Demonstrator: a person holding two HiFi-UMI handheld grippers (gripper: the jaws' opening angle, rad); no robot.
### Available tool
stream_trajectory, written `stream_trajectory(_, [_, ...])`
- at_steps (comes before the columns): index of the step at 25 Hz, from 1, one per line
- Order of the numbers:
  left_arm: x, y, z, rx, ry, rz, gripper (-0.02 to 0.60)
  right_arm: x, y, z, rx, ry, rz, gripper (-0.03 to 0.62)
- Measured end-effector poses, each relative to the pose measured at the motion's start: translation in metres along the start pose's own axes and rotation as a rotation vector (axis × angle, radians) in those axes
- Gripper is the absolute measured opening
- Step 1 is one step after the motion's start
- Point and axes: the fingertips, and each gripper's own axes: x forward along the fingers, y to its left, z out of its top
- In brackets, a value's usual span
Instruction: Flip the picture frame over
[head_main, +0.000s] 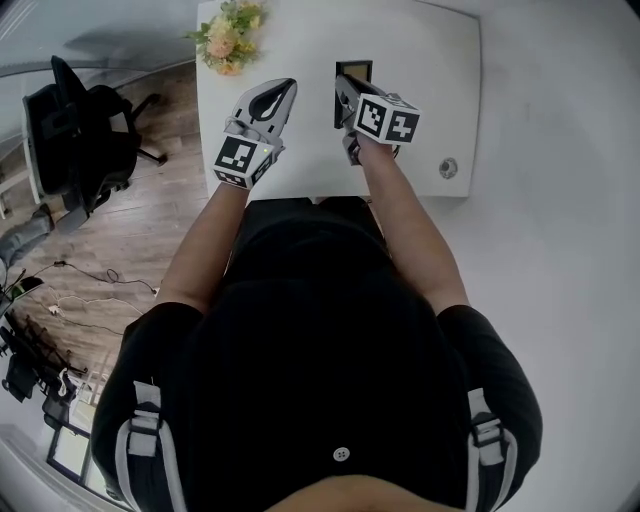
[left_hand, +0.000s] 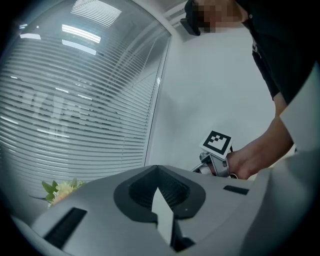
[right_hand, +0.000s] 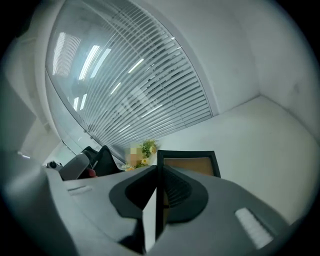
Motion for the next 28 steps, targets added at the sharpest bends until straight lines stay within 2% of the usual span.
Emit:
stream_trajectory(10, [-0.003, -0.013, -0.002, -0.002, -0.001, 0.019, 0.005, -0.006, 0.011, -0.016, 0.202, 0.08, 0.186, 0.051])
stream_trajectory(14, [-0.005, -0.017, -0.014, -0.006, 0.023, 0.034, 0.005, -0.007, 0.012, -0.025, 0.301, 0.104, 0.271, 0.05])
stream_trajectory(20, [-0.004, -0.017, -0.013, -0.013, -0.007, 0.046, 0.005, -0.001, 0.017, -0.03, 0.453, 0.117, 0.404, 0.051])
stream_trajectory(28, [0.0, -0.016, -0.022, -0.028, -0.014, 0.05, 0.005, 0.01, 0.009, -0.041, 0.535, 0.134, 0.504, 0.051])
